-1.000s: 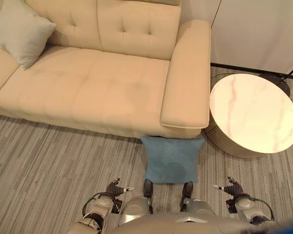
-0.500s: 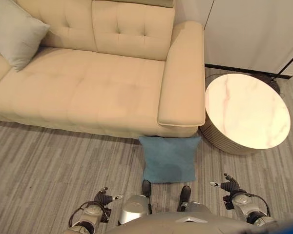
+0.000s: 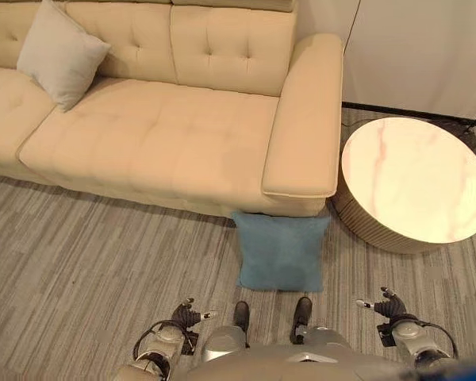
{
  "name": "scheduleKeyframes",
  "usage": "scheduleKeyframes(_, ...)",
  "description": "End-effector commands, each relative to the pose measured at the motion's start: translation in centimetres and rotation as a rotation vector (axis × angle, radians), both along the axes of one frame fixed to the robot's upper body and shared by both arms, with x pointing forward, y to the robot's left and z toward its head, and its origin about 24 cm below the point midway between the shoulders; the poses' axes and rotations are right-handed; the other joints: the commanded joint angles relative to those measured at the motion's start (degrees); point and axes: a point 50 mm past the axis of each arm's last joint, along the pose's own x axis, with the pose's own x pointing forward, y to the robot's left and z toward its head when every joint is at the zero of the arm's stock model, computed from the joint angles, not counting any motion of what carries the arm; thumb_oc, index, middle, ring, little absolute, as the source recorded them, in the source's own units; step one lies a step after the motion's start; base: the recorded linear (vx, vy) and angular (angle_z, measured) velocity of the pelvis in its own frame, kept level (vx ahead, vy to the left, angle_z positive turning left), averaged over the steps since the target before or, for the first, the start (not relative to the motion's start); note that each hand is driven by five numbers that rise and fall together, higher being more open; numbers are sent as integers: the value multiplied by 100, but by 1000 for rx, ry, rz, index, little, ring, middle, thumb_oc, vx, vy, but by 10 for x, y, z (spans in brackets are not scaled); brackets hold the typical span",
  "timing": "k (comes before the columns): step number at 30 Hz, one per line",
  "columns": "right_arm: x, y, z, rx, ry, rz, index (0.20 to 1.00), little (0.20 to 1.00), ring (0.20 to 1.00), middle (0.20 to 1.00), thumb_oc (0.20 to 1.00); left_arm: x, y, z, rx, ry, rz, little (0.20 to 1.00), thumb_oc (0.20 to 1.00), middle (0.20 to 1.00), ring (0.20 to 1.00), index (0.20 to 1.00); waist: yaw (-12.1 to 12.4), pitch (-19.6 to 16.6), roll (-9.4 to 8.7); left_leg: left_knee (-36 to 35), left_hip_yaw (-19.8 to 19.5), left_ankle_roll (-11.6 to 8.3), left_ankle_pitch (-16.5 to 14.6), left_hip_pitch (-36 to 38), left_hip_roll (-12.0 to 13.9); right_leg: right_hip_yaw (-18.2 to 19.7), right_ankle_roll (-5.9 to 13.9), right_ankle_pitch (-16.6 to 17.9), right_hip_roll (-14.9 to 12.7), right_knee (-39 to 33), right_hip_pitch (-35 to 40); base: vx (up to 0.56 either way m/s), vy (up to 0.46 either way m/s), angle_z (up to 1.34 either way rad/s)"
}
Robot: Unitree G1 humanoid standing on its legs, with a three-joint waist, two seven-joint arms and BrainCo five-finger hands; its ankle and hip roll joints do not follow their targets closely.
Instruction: Pick up all the scattered cushions and arrange them neatly on the sofa.
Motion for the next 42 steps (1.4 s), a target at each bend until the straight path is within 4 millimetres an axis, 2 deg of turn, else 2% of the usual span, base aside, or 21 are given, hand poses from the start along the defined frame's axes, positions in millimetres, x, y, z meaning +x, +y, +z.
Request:
scheduleKeyframes(1,25,4,8,4,-81,14,1000,1000,1000,1000,1000,19,17,10,27,-86,91,1000,1000,1000,1000,1000,225,141,-275,179,-36,-149,-112,-281,-210,170,650,-239,-201,90,249,-33,17,1)
scheduleKeyframes(3,43,5,17,-9,-155,16,1000,1000,1000,1000,1000,38,20,19,29,-172,141,1000,1000,1000,1000,1000,246,331,-315,320,-31,-133,-126,-591,-201,218,659,-205,-245,199,-75,-204,1,-1)
scheduleKeyframes(4,62,5,29,-17,-234,12,1000,1000,1000,1000,1000,58,20,29,24,-265,180,1000,1000,1000,1000,1000,222,539,-316,512,-27,-131,-112,-1017,-211,245,648,-164,-300,378,-513,-333,22,-1)
scheduleKeyframes(6,84,5,44,-40,-329,8,1000,1000,1000,1000,1000,85,17,45,6,-390,218,1000,1000,1000,1000,1000,202,767,-308,805,-13,-135,-92,-1585,-247,282,610,-108,-350,673,-1093,-344,61,0)
scheduleKeyframes(8,124,10,74,-94,-494,9,1000,1000,1000,1000,1000,125,11,74,-13,-574,263,1000,1000,1000,1000,1000,144,977,-259,1232,69,-137,-26,-2536,-286,278,537,-75,-493,1138,-2114,-331,102,-8)
scheduleKeyframes(9,134,12,83,-103,-544,3,1000,1000,1000,1000,1000,134,9,81,-21,-612,273,1000,1000,1000,1000,1000,124,1027,-249,1338,80,-138,-13,-2801,-281,290,520,-83,-521,1264,-2395,-173,70,-13)
scheduleKeyframes(10,143,14,93,-117,-598,-17,1000,1000,1000,1000,1000,144,6,89,-27,-655,280,1000,1000,1000,1000,1000,117,1051,-223,1477,59,-177,-177,-3022,-238,345,550,-233,-532,1444,-2662,-100,52,-14)
scheduleKeyframes(12,162,20,113,-123,-706,-40,1000,1000,1000,1000,1000,164,0,107,-34,-739,279,1000,1000,1000,1000,1000,63,1118,-201,1742,82,-170,-184,-3595,-239,397,533,-246,-592,1686,-3236,-170,78,-6)
scheduleKeyframes(13,188,24,148,-146,-866,-90,1000,1000,1000,1000,1000,190,-7,134,-34,-845,265,1000,1000,1000,1000,1000,-22,1225,-163,2083,107,-150,-212,-4356,-205,501,502,-270,-689,2022,-3997,-219,117,-8)
scheduleKeyframes(17,215,30,197,-177,-1066,-132,1000,1000,1000,1000,1000,222,-15,175,-20,-989,243,1000,1000,1000,1000,1000,-147,1264,-124,2515,77,-129,-258,-5381,-172,646,487,-308,-758,2431,-5031,-96,64,-10)
scheduleKeyframes(18,230,32,232,-216,-1196,-169,1000,1000,1000,1000,1000,243,-21,212,-7,-1108,223,1000,1000,1000,1000,1000,-216,1306,-109,2718,57,-113,-284,-5999,-171,726,491,-343,-787,2664,-5663,-53,41,-7)
scheduleKeyframes(21,240,36,261,-232,-1289,-179,1000,1000,1000,1000,1000,258,-20,244,16,-1199,210,1000,1000,1000,1000,1000,-298,1310,-107,2842,30,-95,-313,-6478,-168,772,505,-361,-794,2839,-6192,-8,34,0)
scheduleKeyframes(22,246,38,279,-224,-1344,-177,1000,1000,1000,1000,1000,266,-19,262,24,-1247,210,1000,1000,1000,1000,1000,-339,1313,-126,2929,19,-79,-331,-6767,-157,833,517,-369,-811,2916,-6479,35,36,2)
scheduleKeyframes(27,259,45,320,-183,-1447,-158,1000,1000,1000,1000,1000,284,-25,316,12,-1378,196,1000,1000,1000,1000,1000,-409,1307,-184,3279,-27,33,-397,-7561,-226,991,553,-408,-781,3280,-7317,40,11,-4)
scheduleKeyframes(28,265,48,340,-127,-1486,-142,1000,1000,1000,1000,1000,290,-28,342,12,-1432,179,1000,1000,1000,1000,1000,-433,1339,-199,3508,-59,79,-434,-7878,-252,1036,547,-455,-769,3517,-7615,53,-8,1)
scheduleKeyframes(29,268,52,352,-79,-1507,-123,1000,1000,1000,1000,1000,294,-29,358,29,-1456,158,1000,1000,1000,1000,1000,-436,1365,-216,3635,-77,95,-448,-8064,-259,1064,550,-471,-765,3637,-7791,0,0,0)
scheduleKeyframes(30,269,52,353,-78,-1508,-123,1000,1000,1000,1000,1000,294,-29,359,29,-1457,158,1000,1000,1000,1000,1000,-436,1364,-217,3650,-75,95,-454,-8086,-259,1068,550,-475,-766,3651,-7814,46,20,-1)
scheduleKeyframes(32,274,62,374,-2,-1536,-79,1000,1000,1000,1000,1000,300,-38,389,74,-1500,115,1000,1000,1000,1000,1000,-410,1439,-233,4012,-111,88,-497,-8491,-293,1098,560,-531,-775,3960,-8169,56,-47,-3)
scheduleKeyframes(35,277,76,399,3,-1580,-18,1000,1000,1000,1000,1000,304,-46,409,120,-1517,105,1000,1000,1000,1000,1000,-368,1435,-235,4247,-123,86,-537,-8814,-314,1083,540,-593,-772,4157,-8443,56,-26,4)
scheduleKeyframes(39,274,102,429,-6,-1662,102,1000,1000,1000,1000,1000,306,-61,416,149,-1519,83,1000,1000,1000,1000,1000,-321,1451,-266,4362,-114,98,-577,-8955,-350,1162,524,-643,-760,4322,-8650,45,-9,-1)
scheduleKeyframes(42,274,117,443,-12,-1686,168,1000,1000,1000,1000,1000,307,-72,424,140,-1526,40,1000,1000,1000,1000,1000,-313,1444,-275,4340,-98,107,-589,-8959,-356,1196,519,-662,-736,4294,-8674,33,22,0)
